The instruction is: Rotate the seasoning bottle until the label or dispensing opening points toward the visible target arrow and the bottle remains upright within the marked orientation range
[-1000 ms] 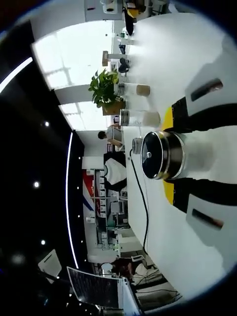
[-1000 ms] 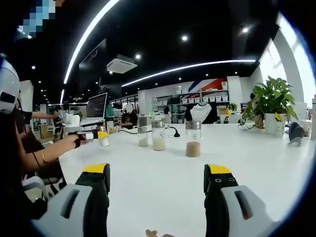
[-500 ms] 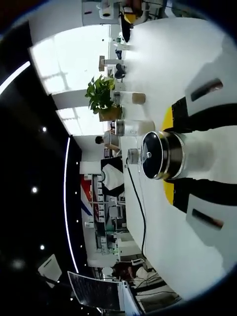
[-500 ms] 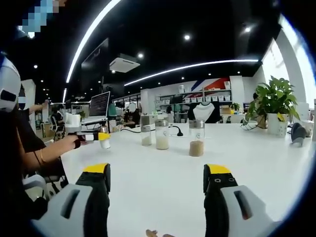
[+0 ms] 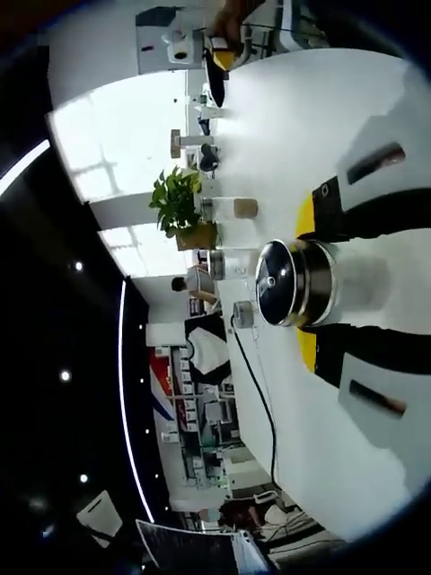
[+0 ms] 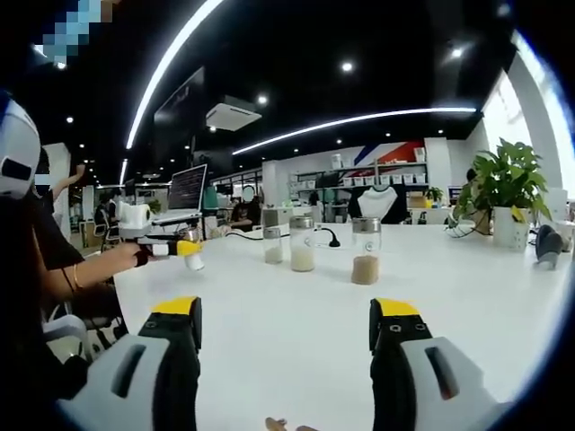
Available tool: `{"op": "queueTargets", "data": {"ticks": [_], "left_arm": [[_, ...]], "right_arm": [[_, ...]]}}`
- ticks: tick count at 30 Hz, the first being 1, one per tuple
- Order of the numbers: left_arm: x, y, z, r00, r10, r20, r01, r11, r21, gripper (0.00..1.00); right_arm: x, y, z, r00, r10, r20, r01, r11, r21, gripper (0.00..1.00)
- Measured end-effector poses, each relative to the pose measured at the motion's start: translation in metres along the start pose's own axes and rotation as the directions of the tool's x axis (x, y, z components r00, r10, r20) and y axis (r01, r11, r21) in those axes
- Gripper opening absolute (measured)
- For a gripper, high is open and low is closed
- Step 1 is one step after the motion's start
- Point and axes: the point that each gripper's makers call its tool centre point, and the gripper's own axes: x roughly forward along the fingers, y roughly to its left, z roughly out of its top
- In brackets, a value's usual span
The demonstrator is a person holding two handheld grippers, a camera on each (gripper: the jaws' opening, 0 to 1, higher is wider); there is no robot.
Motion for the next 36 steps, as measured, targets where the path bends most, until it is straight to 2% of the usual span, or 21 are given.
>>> {"op": "queueTargets", "data": {"ticks": [5, 8, 11, 14, 19, 22, 26, 29, 32, 33, 35, 36], "left_arm": [[-0.001, -0.012, -0.005, 0.997, -0.073, -0.035, 0.074, 0.997, 0.024, 0.37], [-0.001, -0.022, -0.004, 0.991, -0.13, -0.035, 0.13, 0.991, -0.02, 0.37], [-0.001, -0.032, -0.004, 0.982, -0.183, -0.04, 0.183, 0.983, -0.006, 0.37], [0.0, -0.046, -0.004, 0.967, -0.251, -0.03, 0.251, 0.968, -0.024, 0.37], [0.001, -0.062, -0.006, 0.948, -0.316, -0.028, 0.315, 0.949, -0.019, 0.37], [0.0, -0.074, -0.008, 0.928, -0.371, -0.023, 0.371, 0.928, 0.0, 0.37], [0.0, -0.081, -0.011, 0.917, -0.397, -0.036, 0.397, 0.918, 0.004, 0.37], [0.0, -0.087, -0.014, 0.904, -0.424, -0.05, 0.425, 0.905, 0.004, 0.37], [-0.001, -0.096, -0.015, 0.885, -0.462, -0.053, 0.463, 0.886, 0.01, 0.37], [-0.002, -0.1, -0.015, 0.873, -0.485, -0.053, 0.486, 0.874, 0.023, 0.37], [-0.003, -0.106, -0.014, 0.861, -0.506, -0.05, 0.508, 0.861, 0.04, 0.37], [-0.004, -0.11, -0.014, 0.851, -0.523, -0.047, 0.525, 0.85, 0.047, 0.37]], "right_arm": [[0.002, 0.005, -0.005, 0.999, 0.026, -0.018, -0.026, 1.0, -0.009, 0.77], [0.005, 0.011, -0.009, 0.998, 0.054, -0.033, -0.054, 0.998, -0.014, 0.76], [0.007, 0.018, -0.012, 0.996, 0.083, -0.045, -0.084, 0.996, -0.018, 0.76], [0.011, 0.026, -0.015, 0.992, 0.111, -0.057, -0.113, 0.993, -0.025, 0.76], [0.014, 0.036, -0.016, 0.987, 0.145, -0.066, -0.147, 0.988, -0.036, 0.76], [0.016, 0.04, -0.017, 0.985, 0.159, -0.069, -0.162, 0.986, -0.038, 0.75], [0.017, 0.043, -0.018, 0.984, 0.164, -0.074, -0.167, 0.985, -0.04, 0.75], [0.018, 0.044, -0.019, 0.983, 0.168, -0.073, -0.171, 0.985, -0.037, 0.75], [0.019, 0.046, -0.02, 0.982, 0.173, -0.073, -0.176, 0.984, -0.037, 0.75], [0.019, 0.046, -0.02, 0.982, 0.173, -0.073, -0.176, 0.984, -0.036, 0.75], [0.02, 0.047, -0.02, 0.982, 0.176, -0.071, -0.178, 0.983, -0.033, 0.75], [0.021, 0.048, -0.021, 0.981, 0.18, -0.071, -0.183, 0.983, -0.031, 0.75]]}}
